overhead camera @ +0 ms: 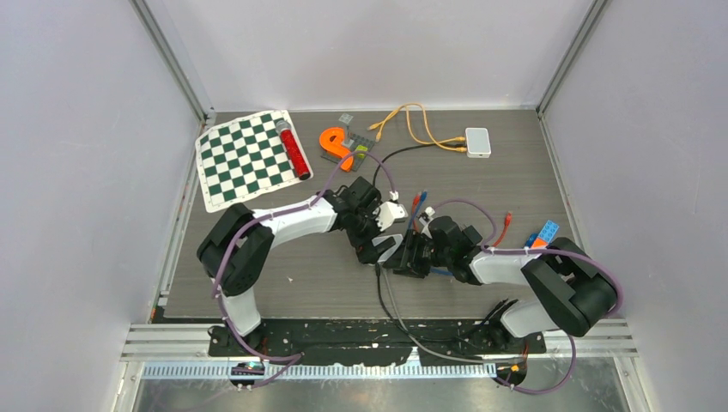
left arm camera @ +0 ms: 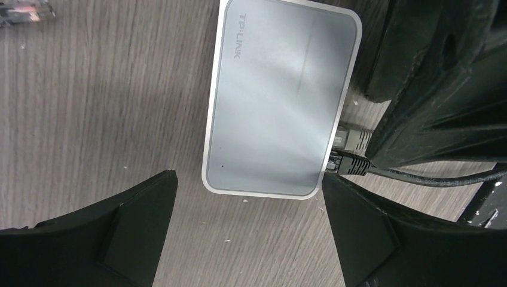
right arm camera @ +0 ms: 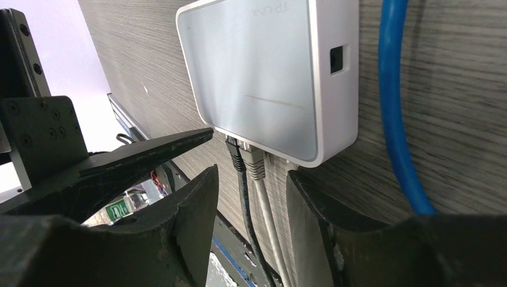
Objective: Pull the plug from the switch port
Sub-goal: Pull the connector from the switch port.
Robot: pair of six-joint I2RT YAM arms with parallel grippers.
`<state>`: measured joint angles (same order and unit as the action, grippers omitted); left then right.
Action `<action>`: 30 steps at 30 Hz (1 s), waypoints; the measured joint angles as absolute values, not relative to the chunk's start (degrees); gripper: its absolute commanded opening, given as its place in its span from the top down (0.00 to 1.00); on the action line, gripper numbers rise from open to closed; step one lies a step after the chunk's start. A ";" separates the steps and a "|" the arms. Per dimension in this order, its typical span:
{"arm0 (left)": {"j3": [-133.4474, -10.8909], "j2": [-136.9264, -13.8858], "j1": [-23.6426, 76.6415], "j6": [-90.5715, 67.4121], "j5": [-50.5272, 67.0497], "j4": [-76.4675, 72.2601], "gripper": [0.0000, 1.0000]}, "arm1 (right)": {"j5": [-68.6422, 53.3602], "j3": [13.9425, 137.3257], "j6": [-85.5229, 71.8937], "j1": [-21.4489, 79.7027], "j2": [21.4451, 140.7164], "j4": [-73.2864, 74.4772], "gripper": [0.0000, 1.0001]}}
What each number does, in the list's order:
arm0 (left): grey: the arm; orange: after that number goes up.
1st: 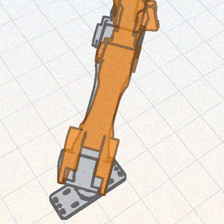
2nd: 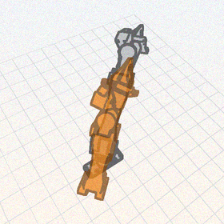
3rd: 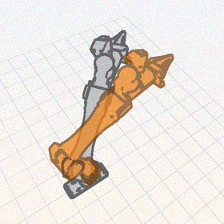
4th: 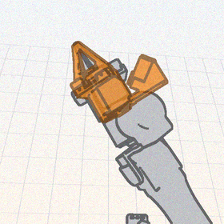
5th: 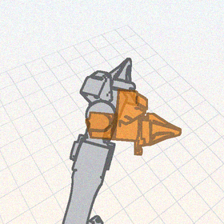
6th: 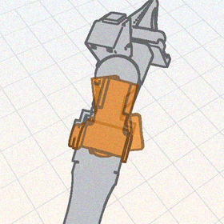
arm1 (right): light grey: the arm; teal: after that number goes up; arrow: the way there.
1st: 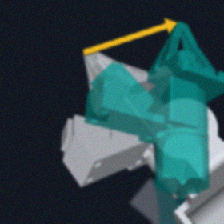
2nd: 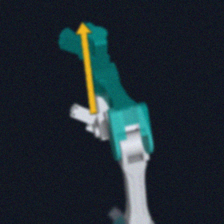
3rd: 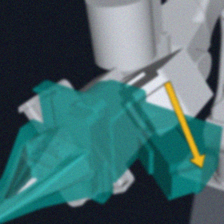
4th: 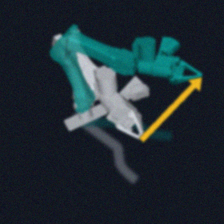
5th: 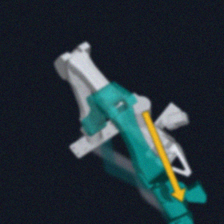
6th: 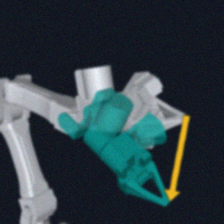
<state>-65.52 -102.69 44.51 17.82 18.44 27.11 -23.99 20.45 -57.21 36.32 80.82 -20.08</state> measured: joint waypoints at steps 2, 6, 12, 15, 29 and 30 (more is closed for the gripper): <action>-66.06 -103.02 44.51 18.39 18.41 27.09 0.05 | -24.32 20.45 -57.21 36.32 81.17 -20.60 0.47; -66.70 -104.20 44.53 18.72 18.48 27.14 0.07 | -24.60 20.45 -57.23 36.32 81.47 -21.15 0.46; -67.00 -105.19 44.69 18.94 19.09 27.62 0.19 | -24.82 20.45 -57.32 36.32 81.80 -21.67 0.46; -67.11 -105.27 44.75 18.92 19.46 27.86 0.28 | -24.82 20.45 -57.34 36.32 81.91 -21.80 0.47; -67.13 -105.27 44.91 19.35 19.94 28.05 0.40 | -22.02 22.17 -57.36 36.32 83.55 -21.08 0.55; -67.13 -105.27 44.91 19.33 19.94 28.03 0.40 | -21.93 22.37 -57.36 36.32 83.77 -21.10 0.56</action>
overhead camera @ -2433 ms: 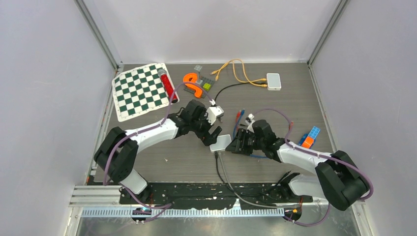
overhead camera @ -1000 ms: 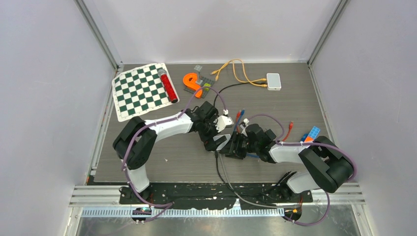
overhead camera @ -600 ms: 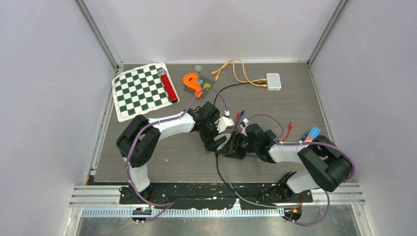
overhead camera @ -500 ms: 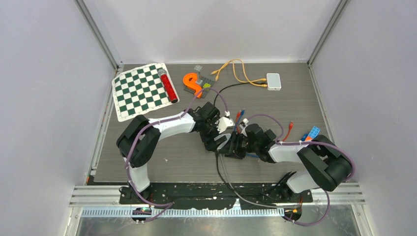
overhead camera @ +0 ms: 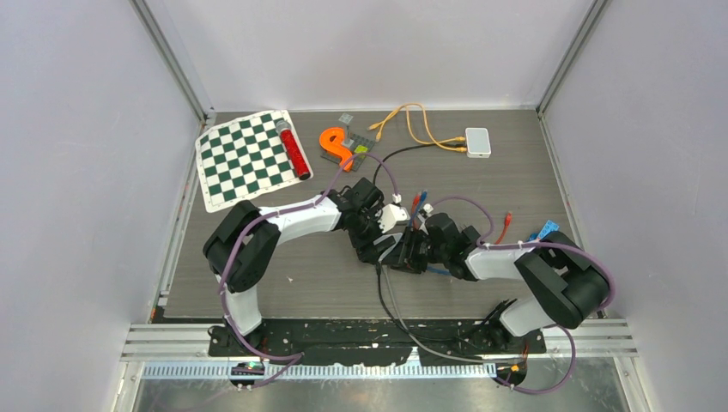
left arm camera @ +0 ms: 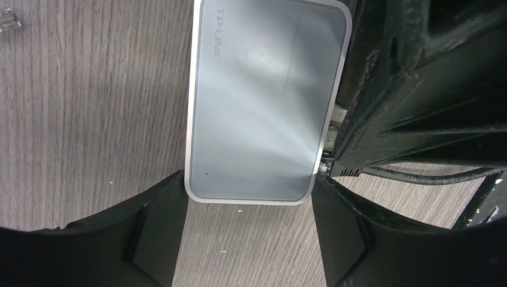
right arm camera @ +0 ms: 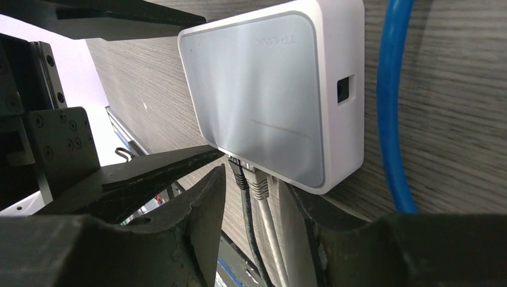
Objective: Pull the plug from the switch port
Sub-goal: Pull the connector from the switch port.
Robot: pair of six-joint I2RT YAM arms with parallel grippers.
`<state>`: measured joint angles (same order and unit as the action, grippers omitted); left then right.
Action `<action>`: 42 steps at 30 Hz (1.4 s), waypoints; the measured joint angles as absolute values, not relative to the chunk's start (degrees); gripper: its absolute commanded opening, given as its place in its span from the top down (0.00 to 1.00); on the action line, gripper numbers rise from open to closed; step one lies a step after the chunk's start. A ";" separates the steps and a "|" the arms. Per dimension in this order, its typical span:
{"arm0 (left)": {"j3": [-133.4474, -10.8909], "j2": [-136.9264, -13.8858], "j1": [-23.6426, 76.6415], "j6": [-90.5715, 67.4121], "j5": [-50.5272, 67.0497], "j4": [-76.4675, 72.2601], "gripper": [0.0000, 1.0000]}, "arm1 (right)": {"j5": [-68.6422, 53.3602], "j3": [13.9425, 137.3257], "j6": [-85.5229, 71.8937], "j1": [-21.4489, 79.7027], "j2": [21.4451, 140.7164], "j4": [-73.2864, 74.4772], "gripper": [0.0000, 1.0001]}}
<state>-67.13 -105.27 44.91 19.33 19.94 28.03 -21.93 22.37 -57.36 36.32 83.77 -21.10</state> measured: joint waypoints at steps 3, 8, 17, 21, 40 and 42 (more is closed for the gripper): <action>-67.05 -105.27 44.91 19.03 19.92 27.86 0.40 | -21.93 22.98 -57.39 36.34 84.66 -21.19 0.61; -67.05 -105.27 44.88 18.61 19.90 27.70 0.41 | -21.74 23.20 -57.41 36.36 85.56 -21.28 0.67; -66.94 -105.27 44.88 18.41 19.90 27.46 0.42 | -21.74 23.38 -57.74 36.71 85.91 -22.26 0.59; -66.94 -105.27 44.88 18.28 19.79 27.29 0.43 | -21.61 23.90 -57.76 36.82 86.41 -22.06 0.64; -65.54 -104.60 44.73 17.96 20.10 25.47 0.44 | -20.25 24.86 -57.04 37.06 85.76 -19.20 0.63; -65.54 -104.60 44.71 17.96 20.14 25.45 0.44 | -20.18 24.86 -56.97 37.06 85.76 -19.14 0.64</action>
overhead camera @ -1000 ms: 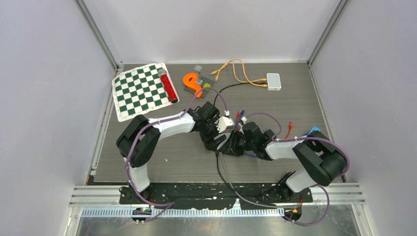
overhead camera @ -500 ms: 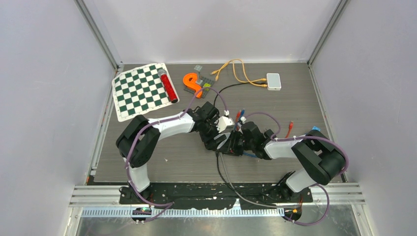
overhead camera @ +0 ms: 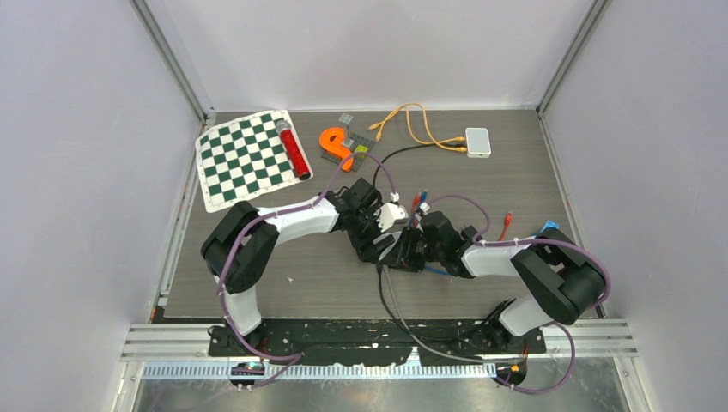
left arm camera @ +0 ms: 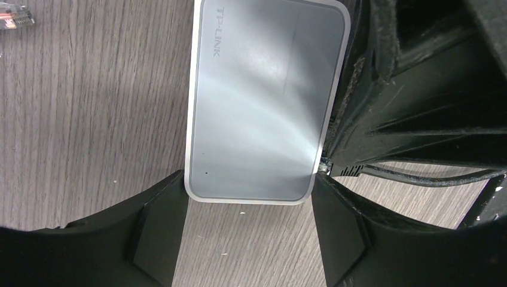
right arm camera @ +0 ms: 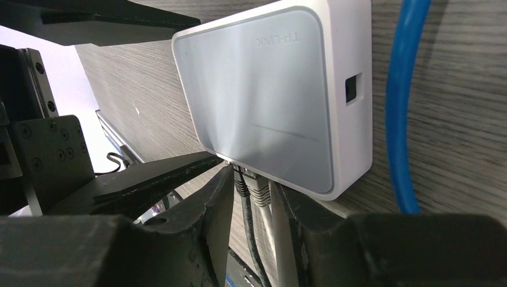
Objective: Pull the plug from the switch port
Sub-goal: Pull the connector from the switch port.
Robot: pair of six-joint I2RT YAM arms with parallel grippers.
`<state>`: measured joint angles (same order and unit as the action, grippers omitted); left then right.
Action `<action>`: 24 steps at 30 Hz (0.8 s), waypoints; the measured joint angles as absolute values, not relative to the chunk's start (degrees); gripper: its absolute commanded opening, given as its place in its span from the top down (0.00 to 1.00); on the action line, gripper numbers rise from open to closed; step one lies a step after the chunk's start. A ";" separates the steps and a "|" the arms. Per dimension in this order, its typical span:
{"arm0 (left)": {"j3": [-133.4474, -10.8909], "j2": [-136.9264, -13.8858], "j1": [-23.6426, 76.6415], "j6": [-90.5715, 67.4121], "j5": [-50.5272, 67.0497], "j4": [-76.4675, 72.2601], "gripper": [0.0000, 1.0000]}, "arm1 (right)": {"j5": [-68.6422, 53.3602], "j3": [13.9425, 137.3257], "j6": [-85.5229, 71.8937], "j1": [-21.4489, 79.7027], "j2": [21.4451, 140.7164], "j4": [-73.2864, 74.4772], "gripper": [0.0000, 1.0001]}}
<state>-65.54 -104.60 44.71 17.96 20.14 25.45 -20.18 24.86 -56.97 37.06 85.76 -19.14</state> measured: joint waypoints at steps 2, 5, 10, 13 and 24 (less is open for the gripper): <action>-65.54 -104.60 44.71 17.96 20.14 25.45 0.44 | -20.14 24.86 -56.95 37.06 85.76 -19.07 0.65; -65.54 -104.60 44.71 17.98 20.14 25.45 0.44 | -19.99 24.86 -56.93 37.06 85.76 -18.90 0.62; -65.54 -104.60 44.71 17.82 20.12 25.39 0.44 | -20.51 25.21 -57.08 37.08 85.73 -19.14 0.50; -65.36 -104.49 44.56 17.91 20.18 25.26 0.44 | -20.84 25.34 -57.01 37.08 85.60 -19.09 0.50; -64.55 -104.07 44.49 17.87 20.23 24.32 0.45 | -20.64 25.41 -57.08 37.06 85.36 -18.85 0.46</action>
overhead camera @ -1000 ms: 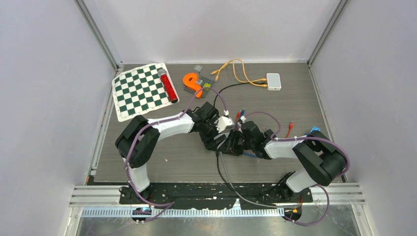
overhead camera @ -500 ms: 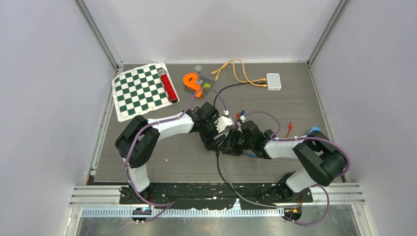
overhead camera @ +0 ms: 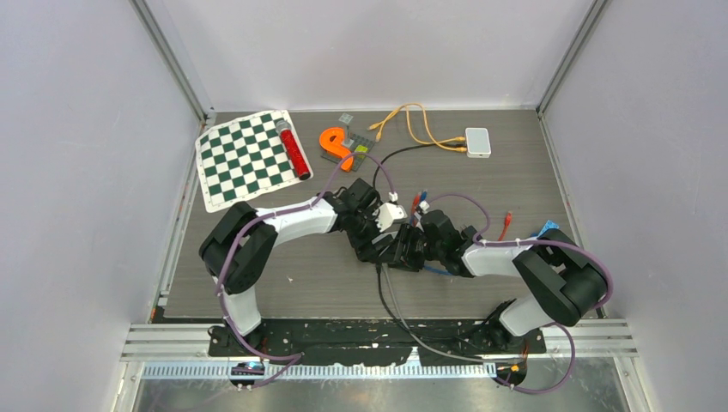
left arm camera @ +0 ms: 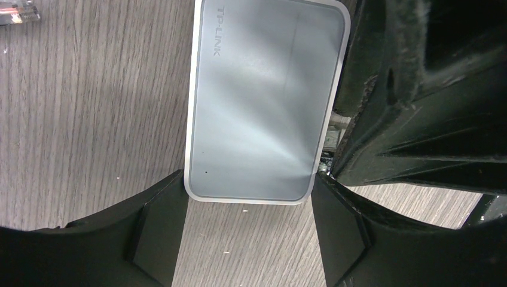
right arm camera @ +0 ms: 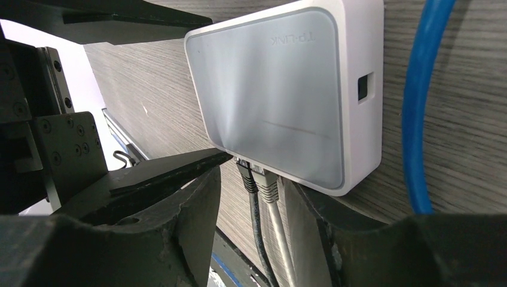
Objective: Pull the plug from the switch port
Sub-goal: Pull the connector from the switch port.
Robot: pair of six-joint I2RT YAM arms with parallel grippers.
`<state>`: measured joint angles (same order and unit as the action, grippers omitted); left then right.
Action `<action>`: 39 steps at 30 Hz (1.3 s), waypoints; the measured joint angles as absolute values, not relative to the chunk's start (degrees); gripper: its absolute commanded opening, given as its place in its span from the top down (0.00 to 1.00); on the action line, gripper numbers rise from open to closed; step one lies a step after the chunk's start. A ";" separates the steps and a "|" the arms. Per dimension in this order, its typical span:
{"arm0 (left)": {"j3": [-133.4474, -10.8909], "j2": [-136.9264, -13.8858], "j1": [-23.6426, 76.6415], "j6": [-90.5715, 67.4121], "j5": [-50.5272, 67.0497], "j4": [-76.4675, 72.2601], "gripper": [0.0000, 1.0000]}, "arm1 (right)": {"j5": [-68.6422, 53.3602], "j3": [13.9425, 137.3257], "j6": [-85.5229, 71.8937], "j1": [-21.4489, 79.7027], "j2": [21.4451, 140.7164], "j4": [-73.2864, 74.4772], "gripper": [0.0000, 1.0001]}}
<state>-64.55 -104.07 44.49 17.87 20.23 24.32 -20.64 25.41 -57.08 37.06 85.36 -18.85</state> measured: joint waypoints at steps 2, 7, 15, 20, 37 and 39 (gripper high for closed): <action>-64.53 -103.98 44.40 17.93 20.18 24.47 0.45 | -20.64 25.41 -57.14 37.06 85.14 -18.83 0.45; -64.47 -103.96 44.29 17.93 20.23 24.47 0.45 | -20.67 25.41 -57.17 37.06 85.10 -18.83 0.46; -64.47 -103.96 44.27 17.96 20.23 24.51 0.45 | -20.69 25.36 -57.65 37.01 85.12 -19.09 0.44; -64.47 -103.96 44.12 17.96 20.18 24.69 0.46 | -20.93 25.28 -58.85 36.93 85.84 -20.16 0.52; -64.49 -103.96 44.12 16.88 19.66 24.45 0.47 | -20.80 25.06 -60.18 36.91 88.77 -22.81 0.62; -64.47 -103.96 44.12 16.82 19.57 24.45 0.47 | -20.99 25.06 -60.27 36.91 88.75 -23.18 0.62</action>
